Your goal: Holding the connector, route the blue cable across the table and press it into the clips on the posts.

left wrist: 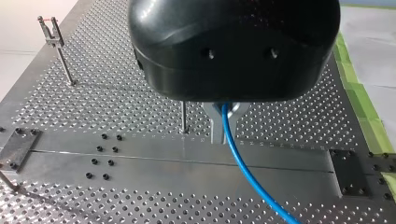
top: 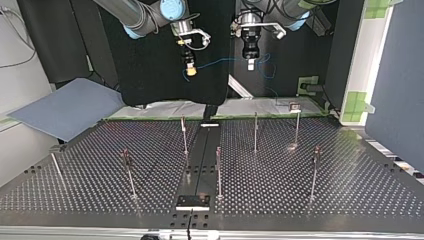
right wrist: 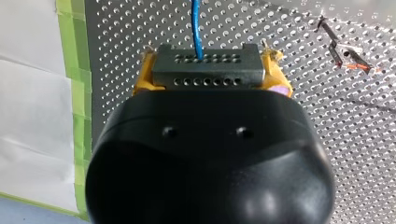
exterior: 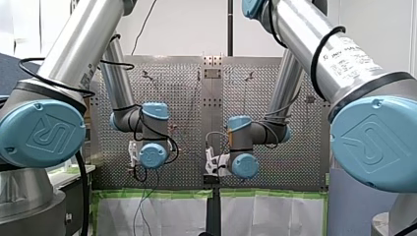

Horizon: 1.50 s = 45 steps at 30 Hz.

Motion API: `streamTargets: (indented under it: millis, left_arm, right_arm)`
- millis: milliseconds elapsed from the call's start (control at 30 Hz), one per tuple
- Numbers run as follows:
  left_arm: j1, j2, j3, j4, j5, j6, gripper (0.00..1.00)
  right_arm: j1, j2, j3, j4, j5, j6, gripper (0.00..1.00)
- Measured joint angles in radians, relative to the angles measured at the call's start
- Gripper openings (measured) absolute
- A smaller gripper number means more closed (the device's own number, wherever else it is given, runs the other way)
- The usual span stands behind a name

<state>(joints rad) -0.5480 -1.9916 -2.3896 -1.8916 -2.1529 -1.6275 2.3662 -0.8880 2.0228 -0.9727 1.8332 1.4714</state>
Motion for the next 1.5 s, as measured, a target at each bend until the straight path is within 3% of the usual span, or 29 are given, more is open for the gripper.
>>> streamTargets:
  millis: [500, 1033, 1200, 1333, 1500]
  left_arm:
    - [-0.009, -0.049, -0.004, -0.024, -0.032, 0.015, 0.0]
    - [-0.01, -0.053, -0.004, -0.022, -0.034, 0.015, 0.0]
    - [-0.012, -0.038, 0.002, -0.009, -0.036, -0.006, 0.0]
    - [-0.007, -0.011, 0.003, -0.02, -0.042, -0.03, 0.0]
    - [0.01, 0.034, 0.012, -0.062, -0.067, -0.068, 0.0]
  right_arm:
    - [0.0, 0.0, 0.0, 0.0, 0.0, 0.0, 0.0]
    - [-0.001, 0.0, -0.001, 0.001, 0.001, -0.001, 0.0]
    - [-0.004, -0.026, -0.026, 0.026, 0.02, -0.011, 0.0]
    - [0.003, -0.055, -0.056, 0.056, 0.013, 0.009, 0.0]
    - [0.008, -0.101, -0.101, 0.101, -0.027, 0.046, 0.0]
